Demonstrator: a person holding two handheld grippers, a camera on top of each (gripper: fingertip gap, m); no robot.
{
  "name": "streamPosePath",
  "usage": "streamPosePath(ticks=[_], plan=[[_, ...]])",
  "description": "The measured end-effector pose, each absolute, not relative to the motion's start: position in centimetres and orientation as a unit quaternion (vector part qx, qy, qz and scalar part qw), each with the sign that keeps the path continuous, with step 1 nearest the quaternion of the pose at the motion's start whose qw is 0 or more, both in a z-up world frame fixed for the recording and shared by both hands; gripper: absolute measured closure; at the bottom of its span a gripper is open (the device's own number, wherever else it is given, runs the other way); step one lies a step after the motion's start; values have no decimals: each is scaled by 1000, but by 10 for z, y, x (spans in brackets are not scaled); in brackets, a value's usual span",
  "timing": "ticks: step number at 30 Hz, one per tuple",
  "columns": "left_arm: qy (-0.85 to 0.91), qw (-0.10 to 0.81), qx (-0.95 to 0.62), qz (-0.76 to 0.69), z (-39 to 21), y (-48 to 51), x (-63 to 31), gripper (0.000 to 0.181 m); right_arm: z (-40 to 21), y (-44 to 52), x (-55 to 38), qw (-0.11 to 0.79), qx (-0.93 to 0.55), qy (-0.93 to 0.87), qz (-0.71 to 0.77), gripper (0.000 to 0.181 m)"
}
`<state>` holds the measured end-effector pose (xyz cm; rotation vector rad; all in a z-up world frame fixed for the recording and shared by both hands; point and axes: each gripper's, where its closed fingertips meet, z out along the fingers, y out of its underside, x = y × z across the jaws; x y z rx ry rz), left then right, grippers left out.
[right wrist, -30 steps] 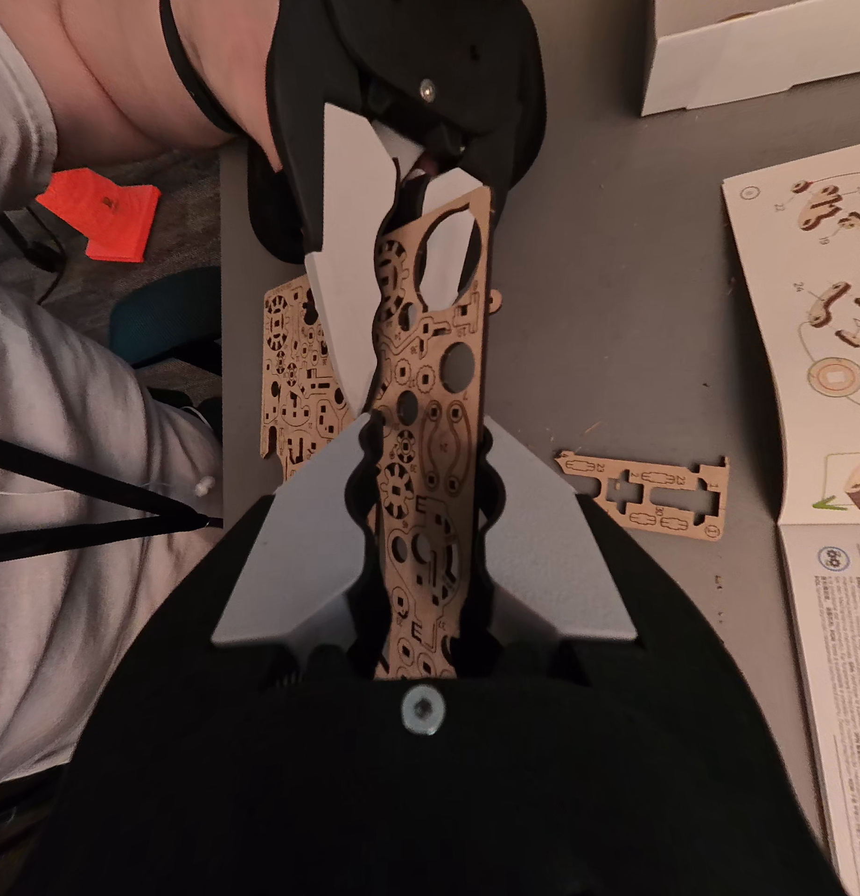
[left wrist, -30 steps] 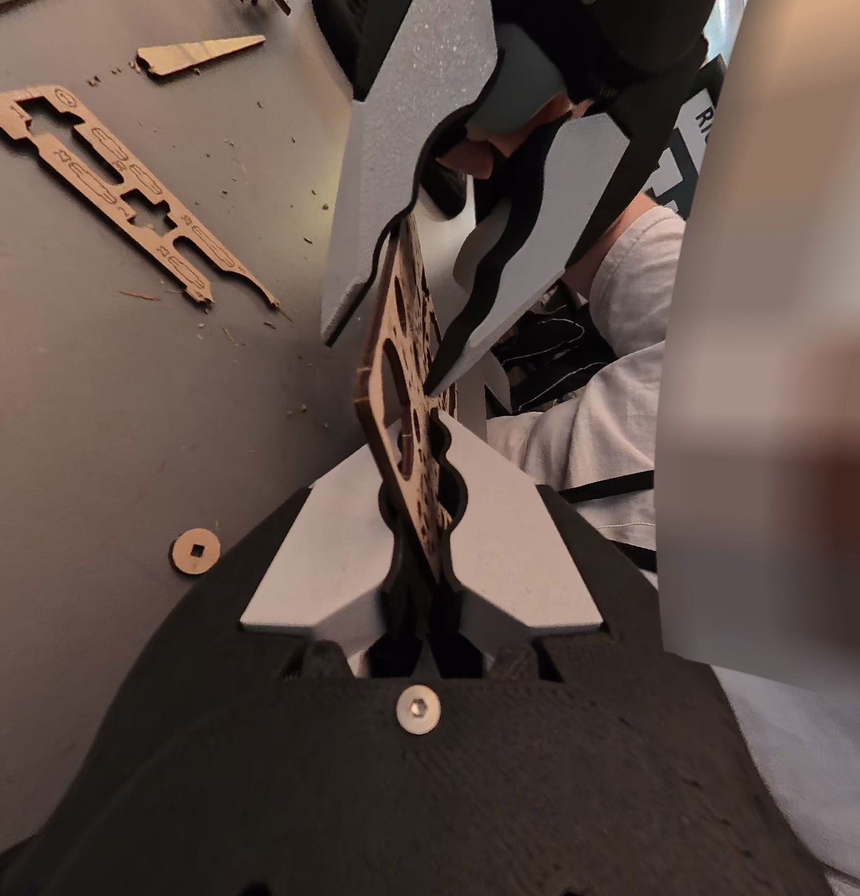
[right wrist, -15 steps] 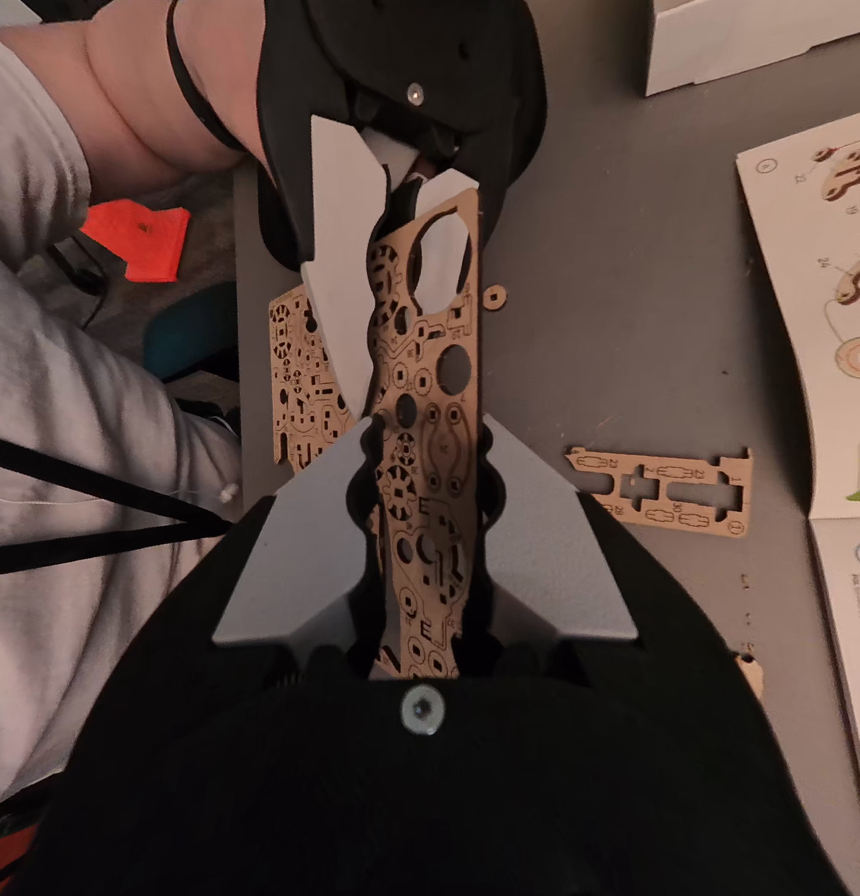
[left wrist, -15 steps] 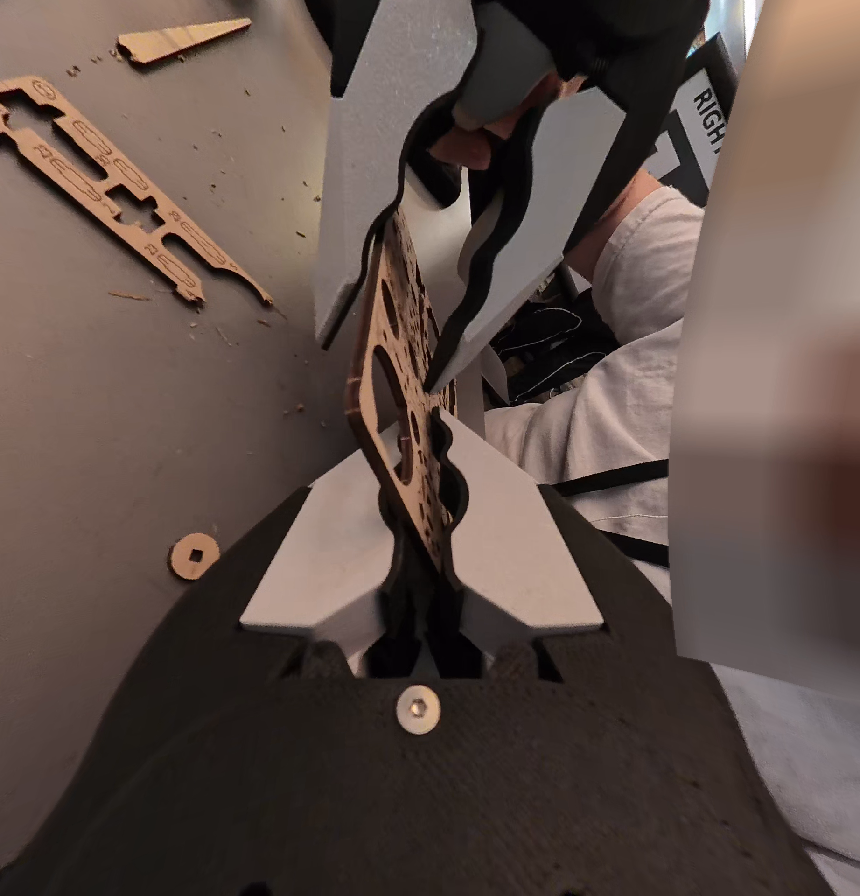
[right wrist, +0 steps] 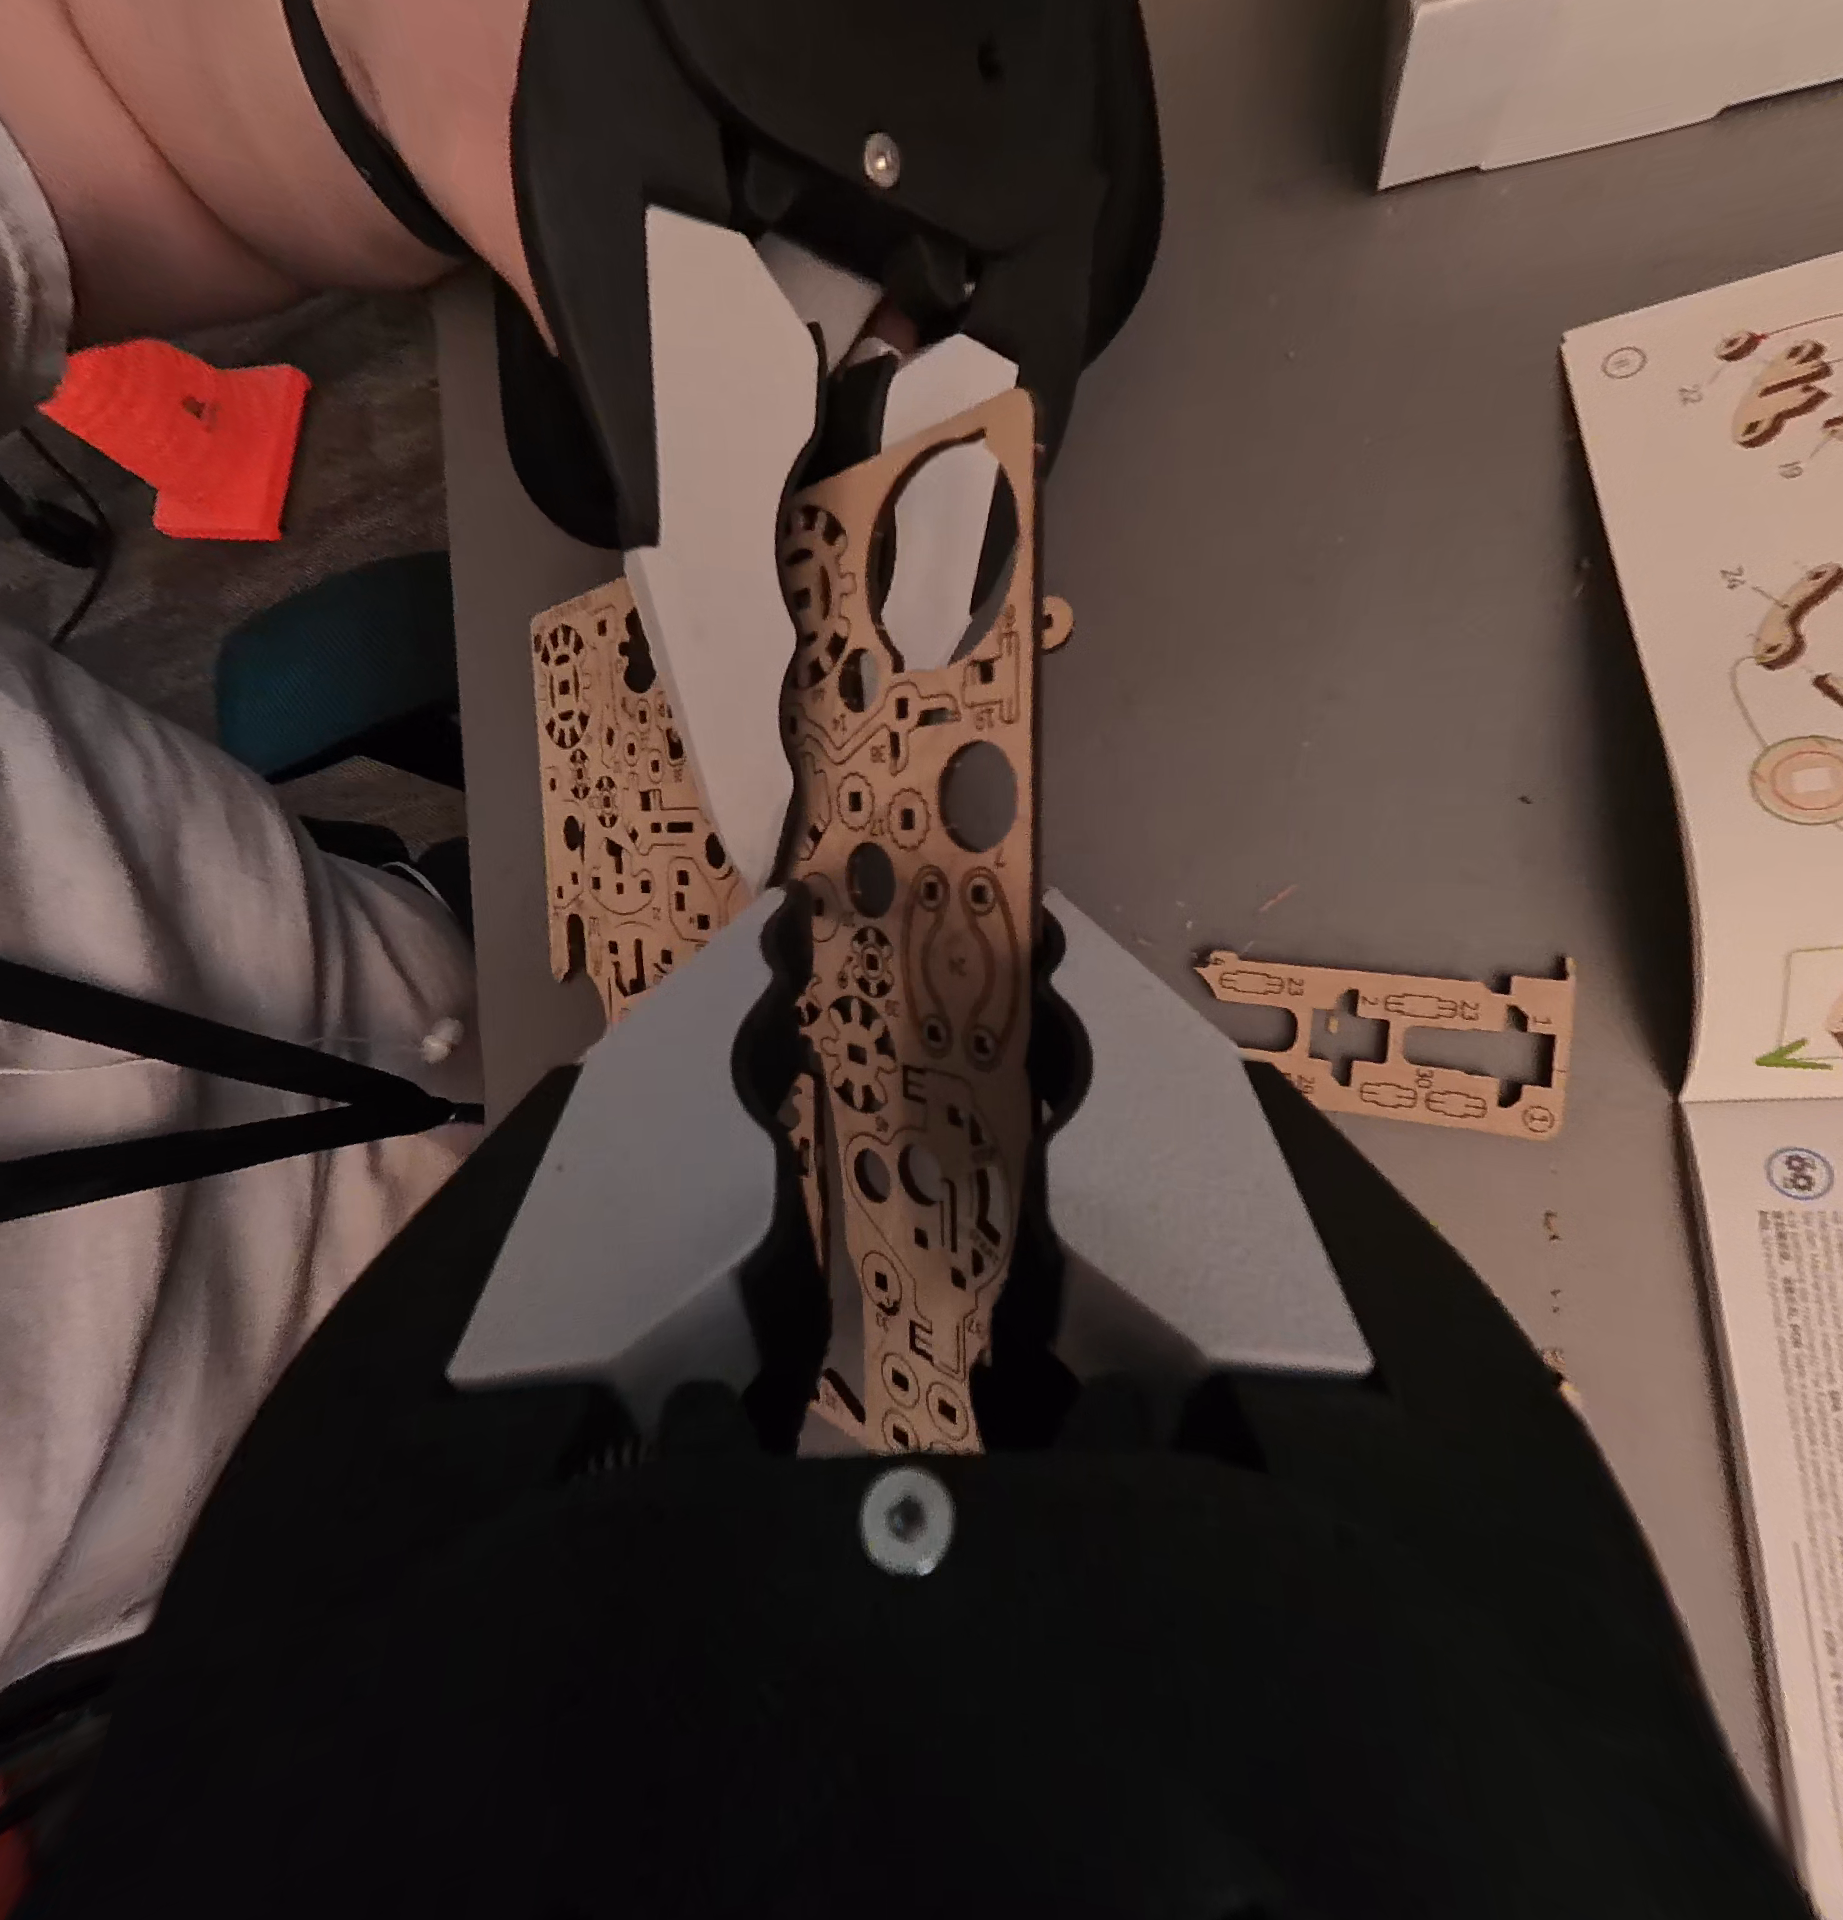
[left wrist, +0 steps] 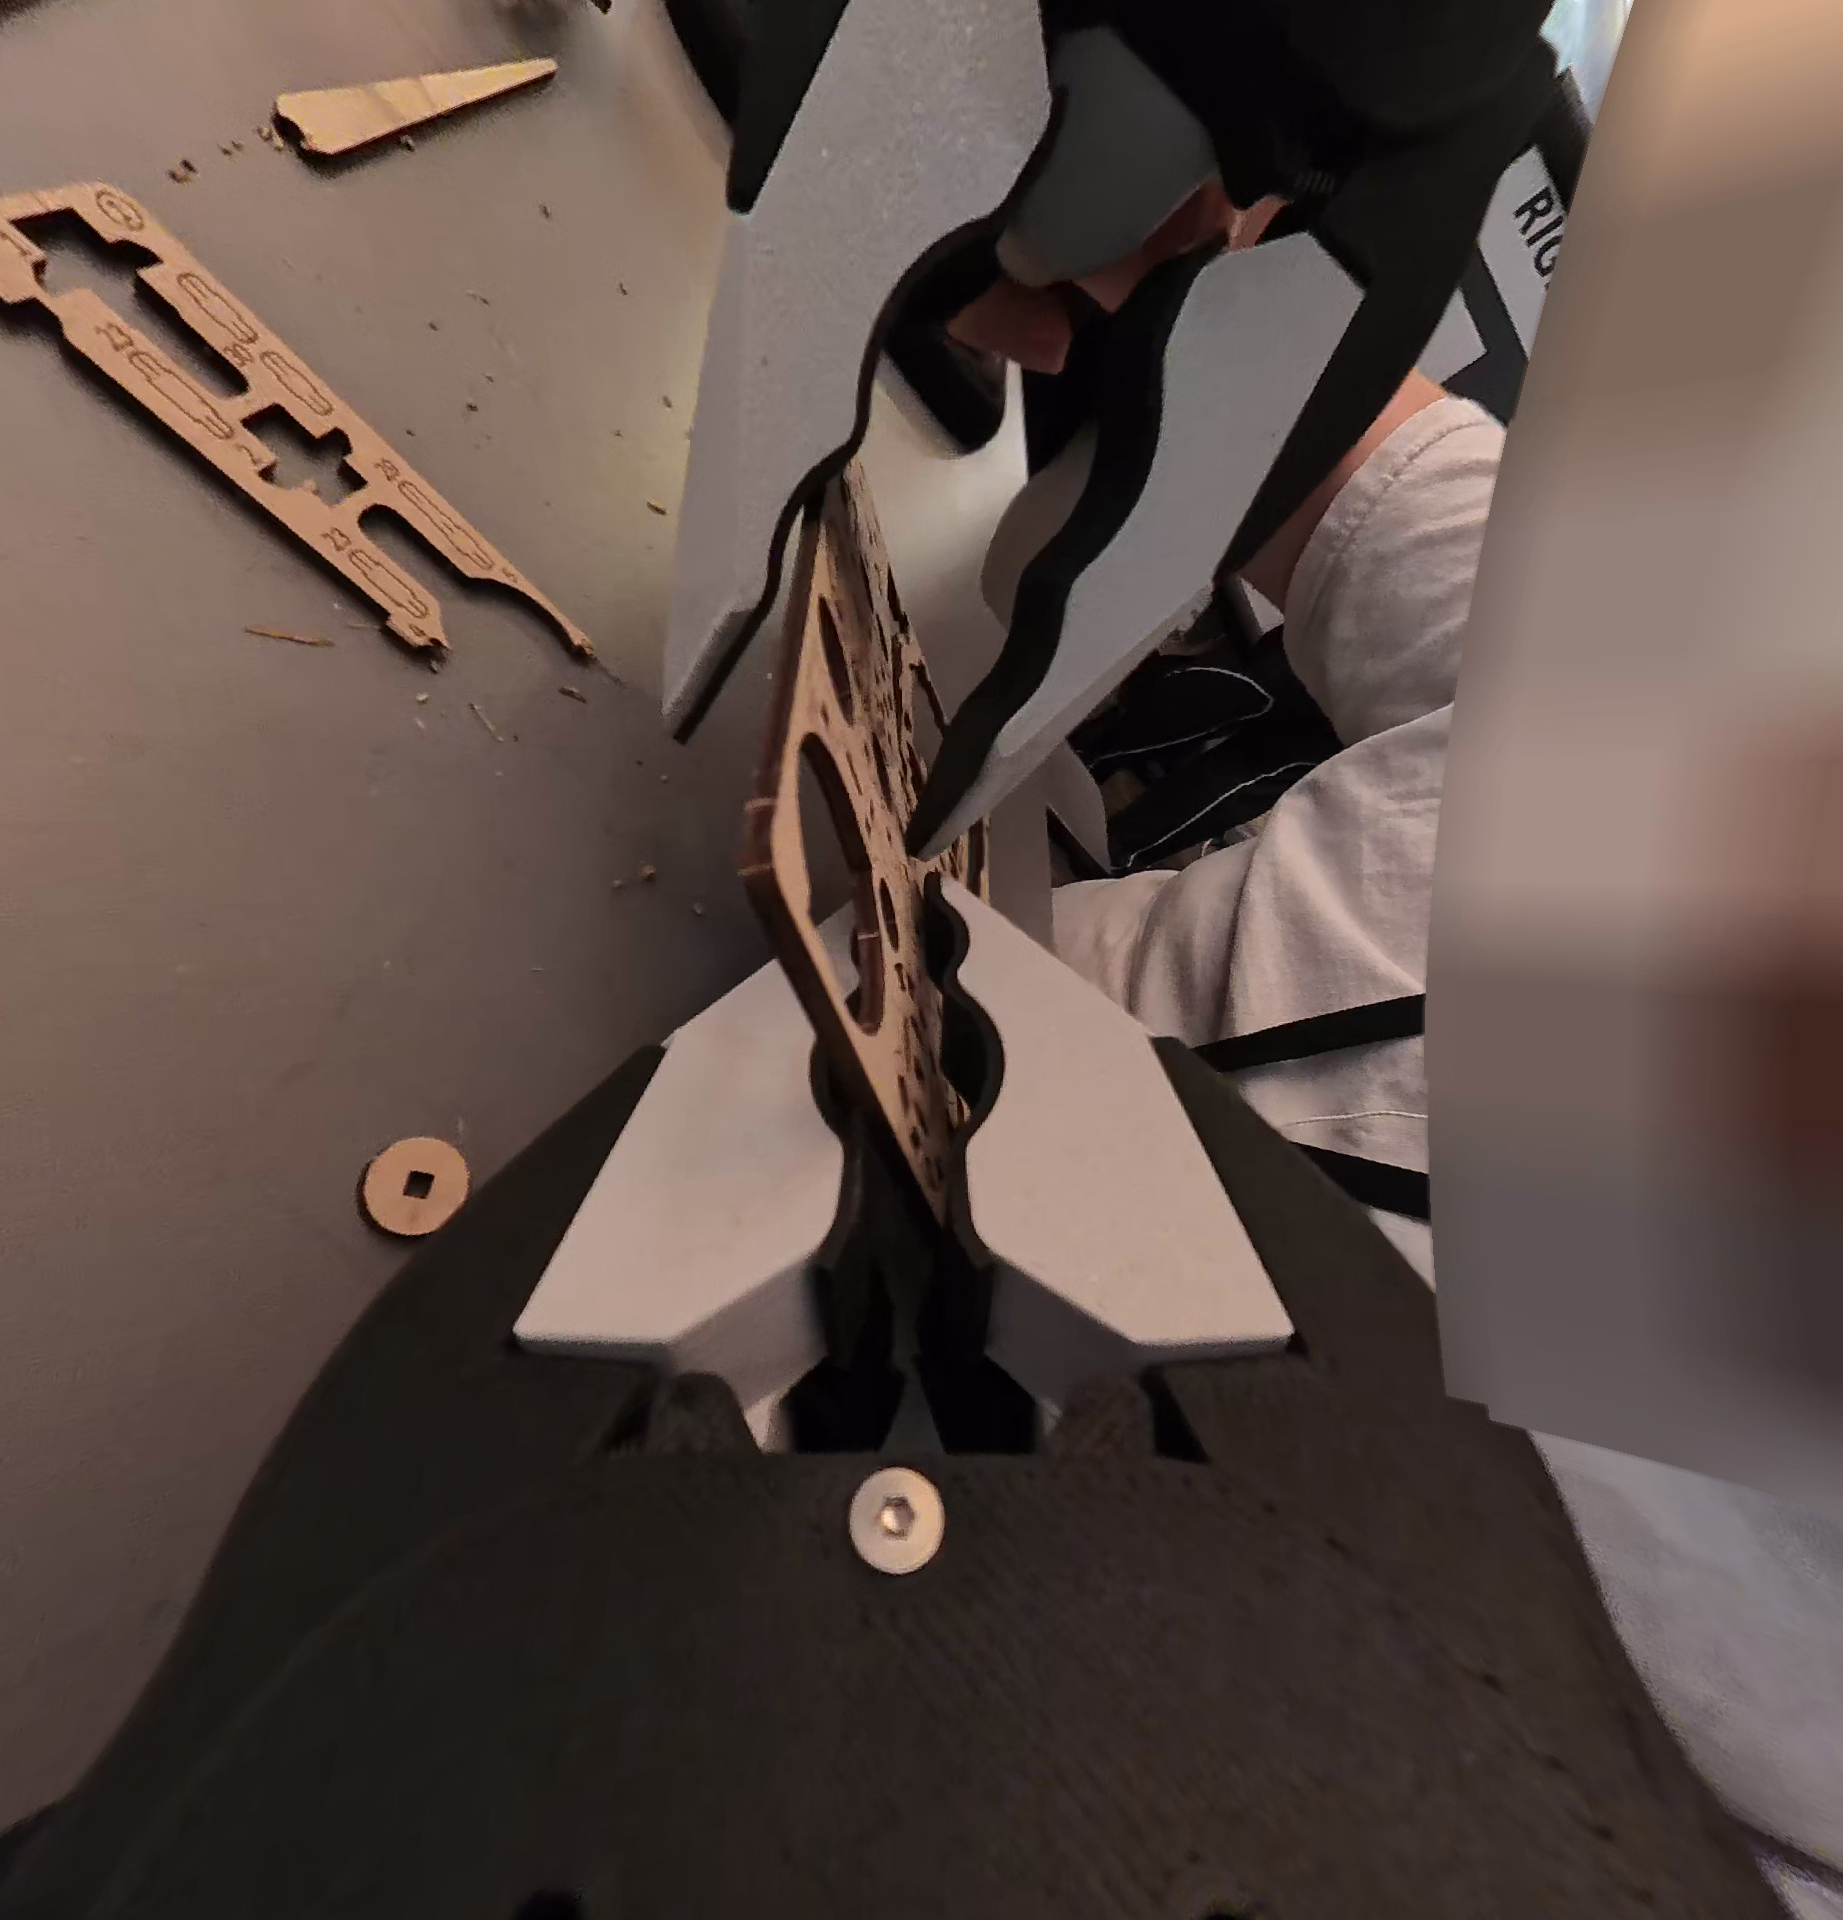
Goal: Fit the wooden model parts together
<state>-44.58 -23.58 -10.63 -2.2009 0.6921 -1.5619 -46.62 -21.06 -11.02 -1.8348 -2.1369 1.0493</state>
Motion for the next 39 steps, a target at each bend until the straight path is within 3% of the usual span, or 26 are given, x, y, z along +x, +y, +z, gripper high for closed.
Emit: streamPosePath(ticks=[29,39], plan=[[260,178,-781,-539,-109,-235,-445,178,-110,-211,-464,42,-627,-681,376,147],[253,192,-784,-534,-108,-234,-445,179,-112,-205,-465,92,-609,-722,316,150]])
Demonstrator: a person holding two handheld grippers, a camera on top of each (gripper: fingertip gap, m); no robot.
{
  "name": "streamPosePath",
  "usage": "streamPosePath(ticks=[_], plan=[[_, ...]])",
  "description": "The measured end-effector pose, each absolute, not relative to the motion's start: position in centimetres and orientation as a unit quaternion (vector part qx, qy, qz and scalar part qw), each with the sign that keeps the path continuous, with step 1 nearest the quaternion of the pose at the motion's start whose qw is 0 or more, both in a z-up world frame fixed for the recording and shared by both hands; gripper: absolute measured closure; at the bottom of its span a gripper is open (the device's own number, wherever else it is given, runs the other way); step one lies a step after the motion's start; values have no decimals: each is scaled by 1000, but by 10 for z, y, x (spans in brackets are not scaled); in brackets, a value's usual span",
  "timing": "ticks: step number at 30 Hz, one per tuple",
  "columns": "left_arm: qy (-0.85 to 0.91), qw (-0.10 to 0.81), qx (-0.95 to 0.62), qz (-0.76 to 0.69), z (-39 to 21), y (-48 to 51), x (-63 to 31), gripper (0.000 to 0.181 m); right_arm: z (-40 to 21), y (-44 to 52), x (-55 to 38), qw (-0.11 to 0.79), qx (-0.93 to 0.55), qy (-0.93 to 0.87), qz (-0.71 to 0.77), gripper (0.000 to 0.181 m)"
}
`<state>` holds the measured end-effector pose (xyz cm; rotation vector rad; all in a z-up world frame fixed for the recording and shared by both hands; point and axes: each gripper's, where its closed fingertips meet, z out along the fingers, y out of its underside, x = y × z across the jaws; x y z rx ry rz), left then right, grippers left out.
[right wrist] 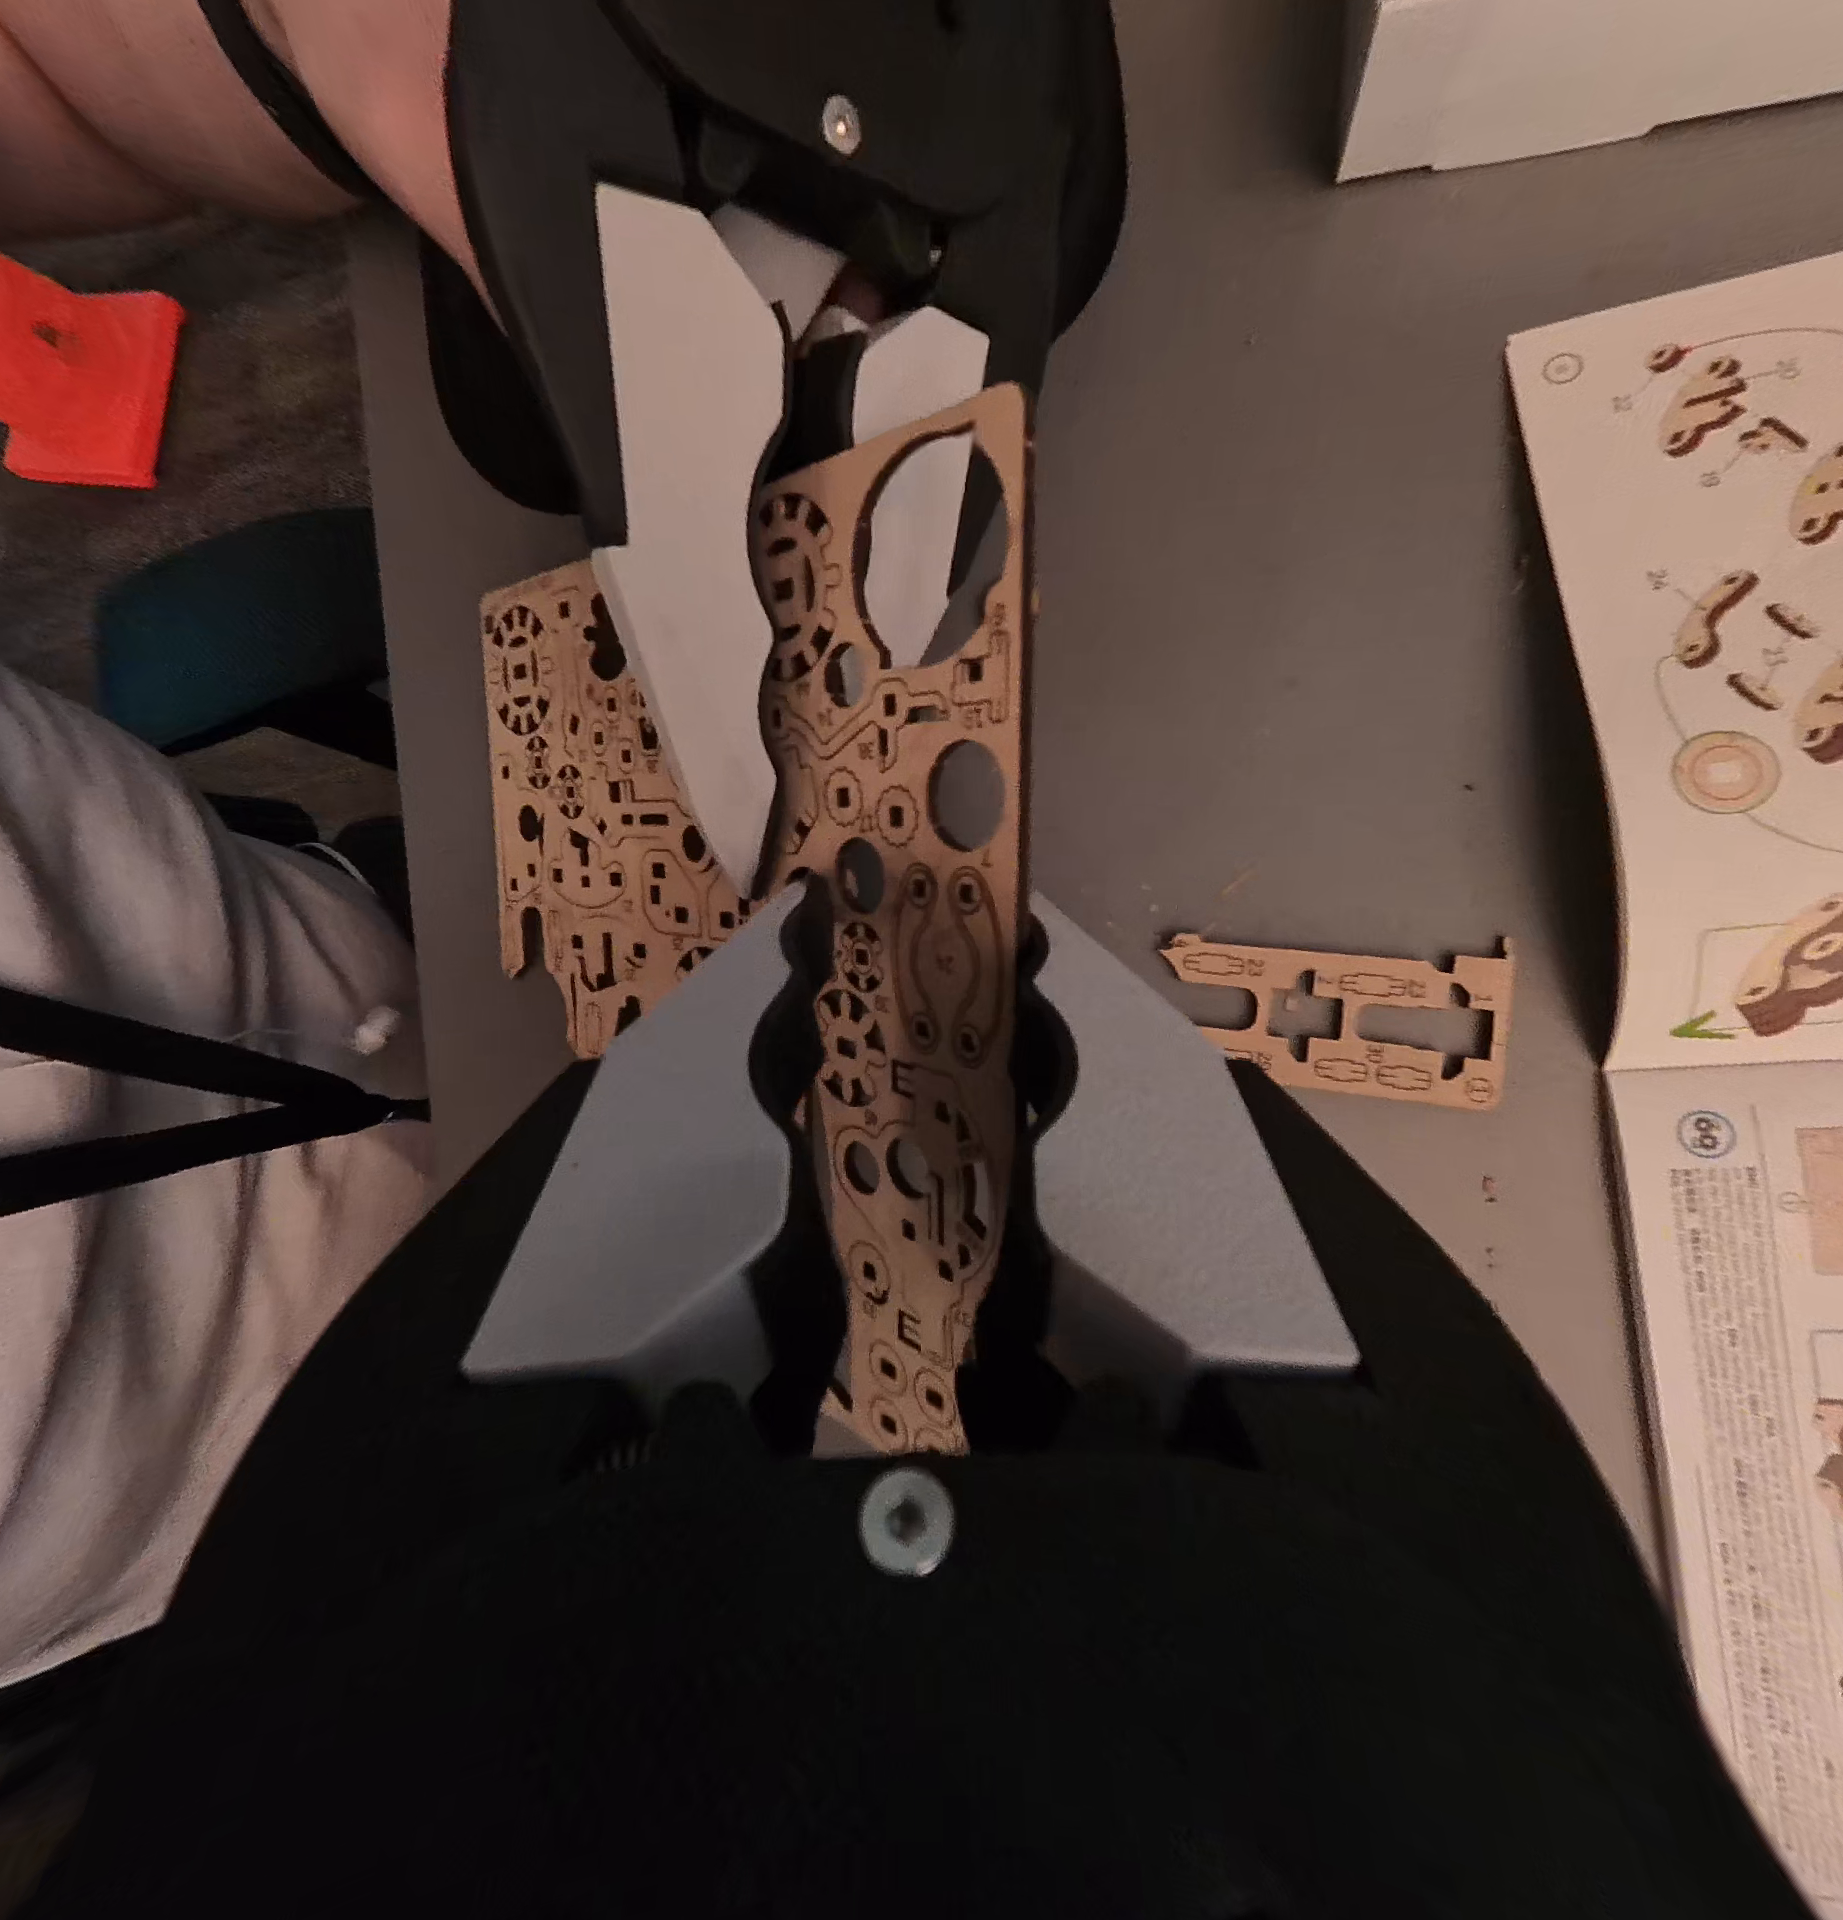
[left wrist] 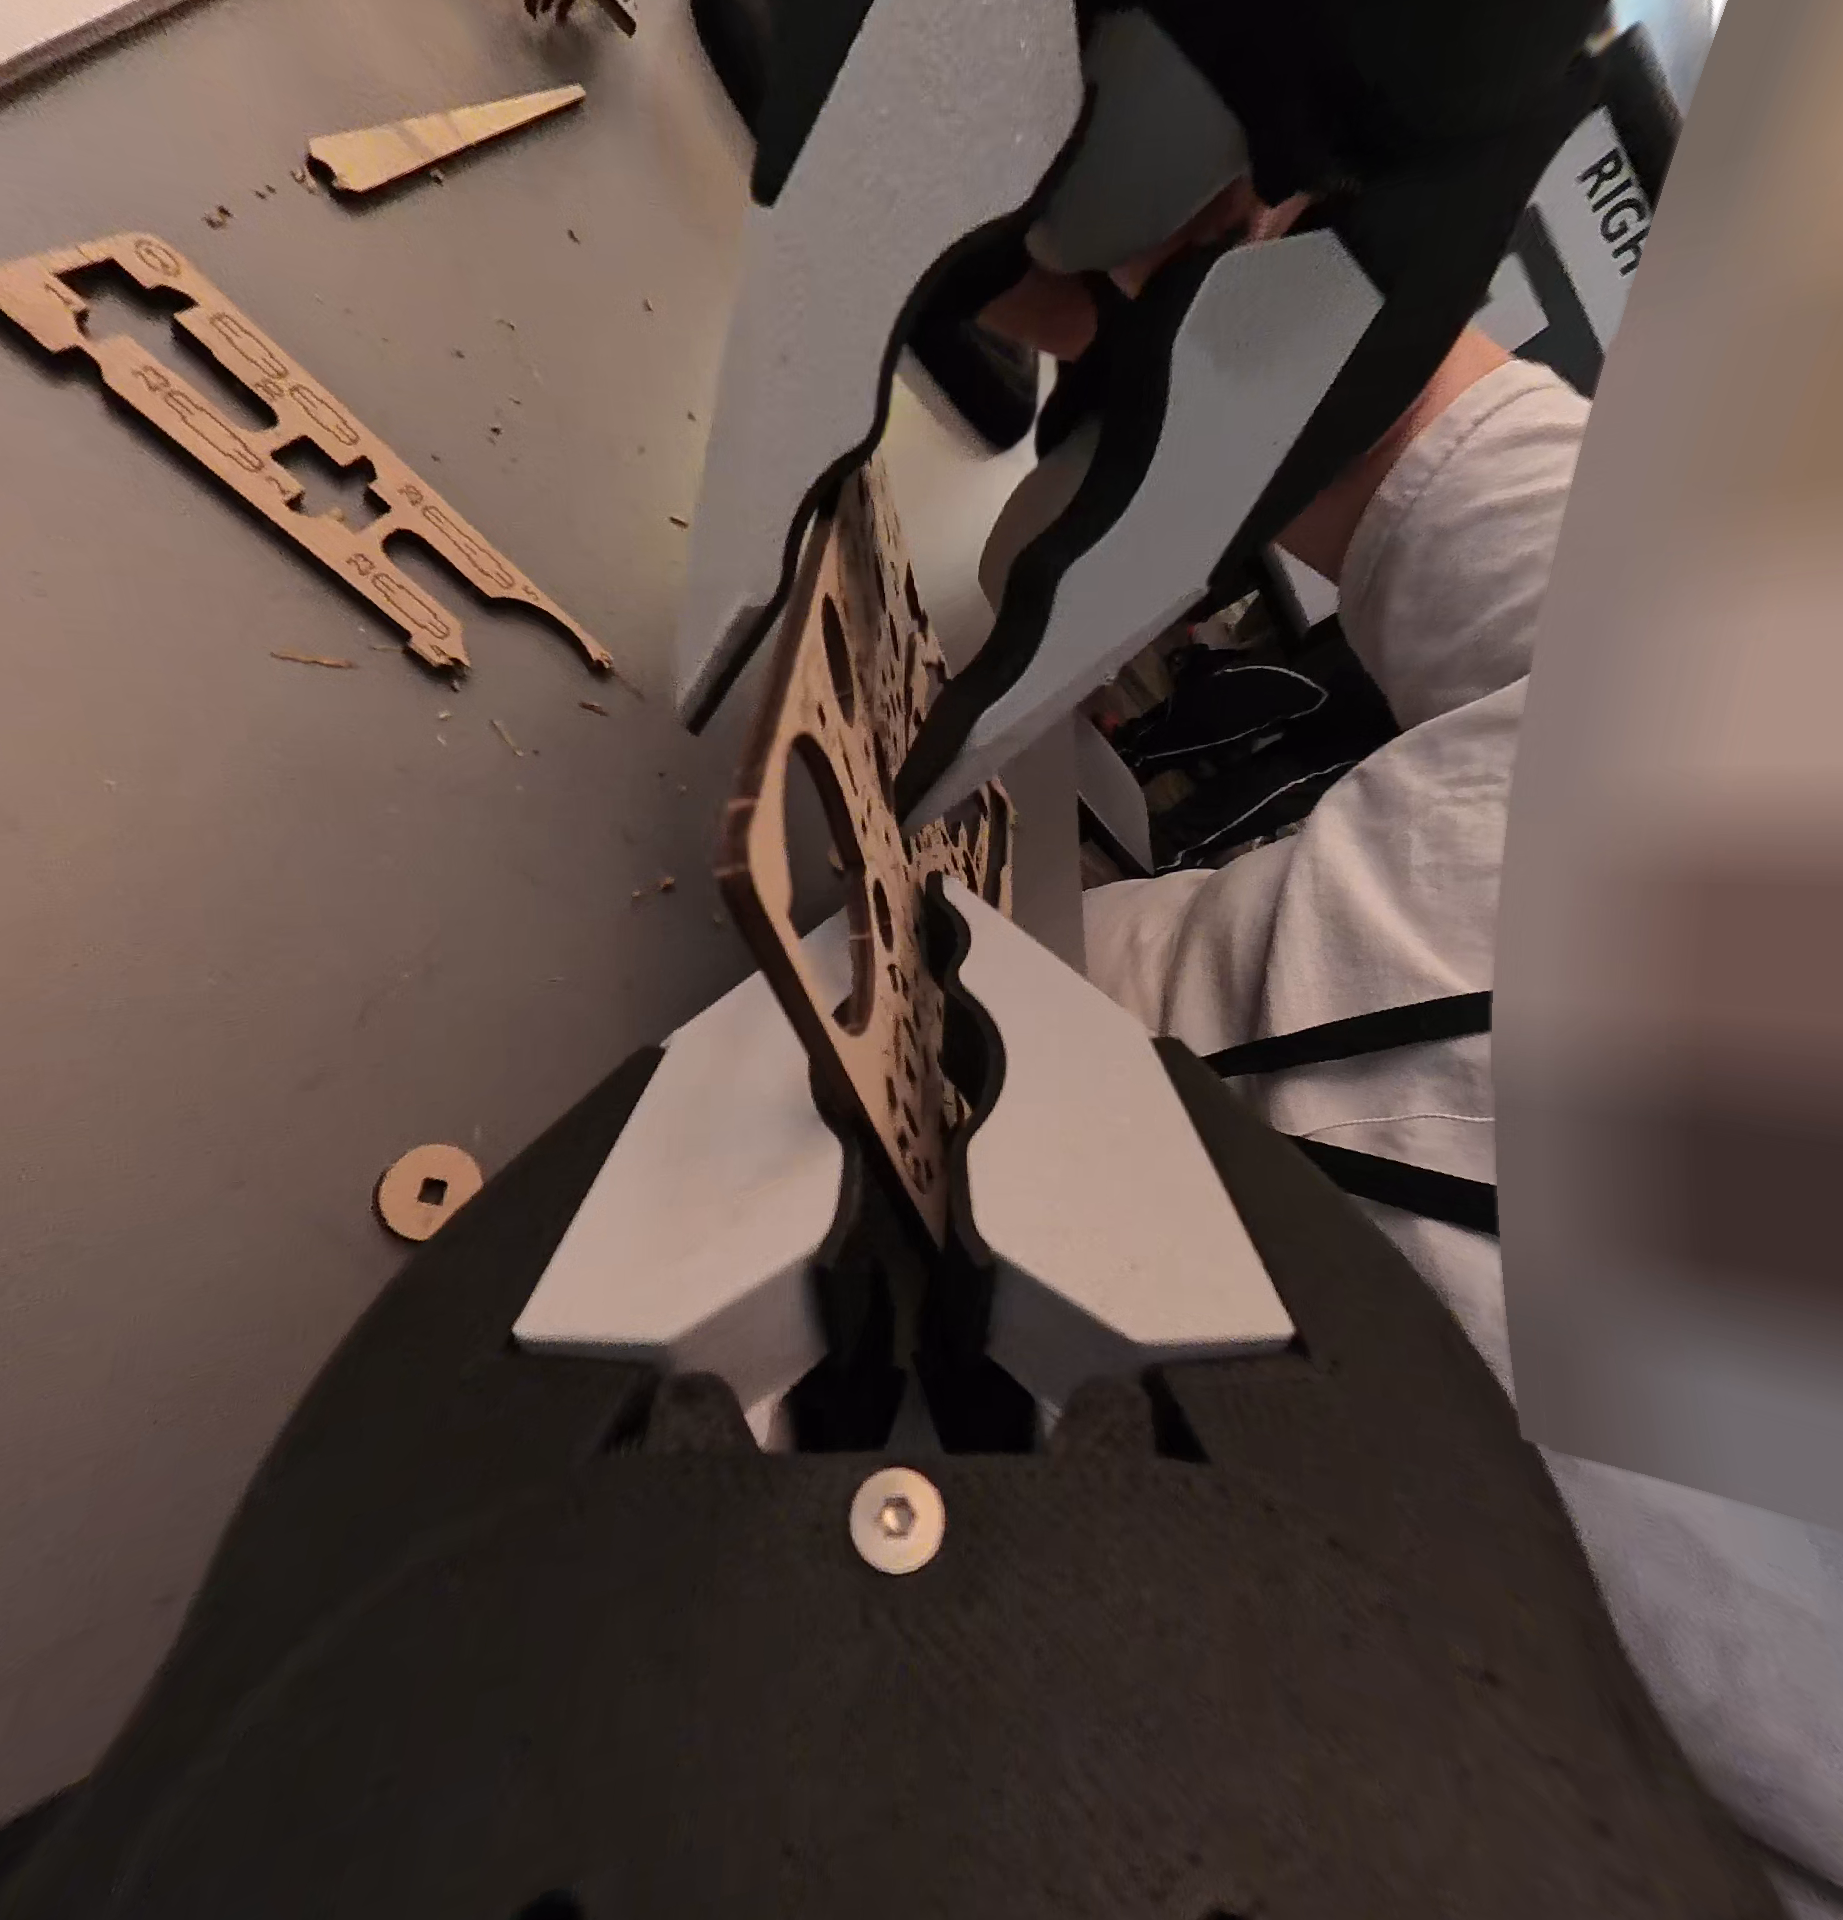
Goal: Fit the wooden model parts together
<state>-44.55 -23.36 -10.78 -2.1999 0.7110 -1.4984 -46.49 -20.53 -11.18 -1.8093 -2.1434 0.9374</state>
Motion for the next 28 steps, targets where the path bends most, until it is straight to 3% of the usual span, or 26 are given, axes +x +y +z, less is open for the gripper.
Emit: streamPosePath(ticks=[5,8,16,21,24,28], plan=[[259,193,-771,-548,-103,-234,-445,178,-104,-205,-465,85,-608,-710,344,149],[260,184,-769,-555,-102,-236,-445,178,-103,-211,-464,81,-588,-726,348,136],[297,204,-730,-581,-84,-243,-443,180,-41,-202,-455,164,-540,-681,467,137],[352,243,-664,-613,-57,-256,-440,181,21,-175,-416,241,-464,-580,624,166],[344,256,-642,-636,-46,-255,-442,181,-2,-161,-414,314,-454,-598,581,172],[290,243,-625,-683,-38,-246,-449,181,-35,-205,-436,323,-386,-695,514,168]])
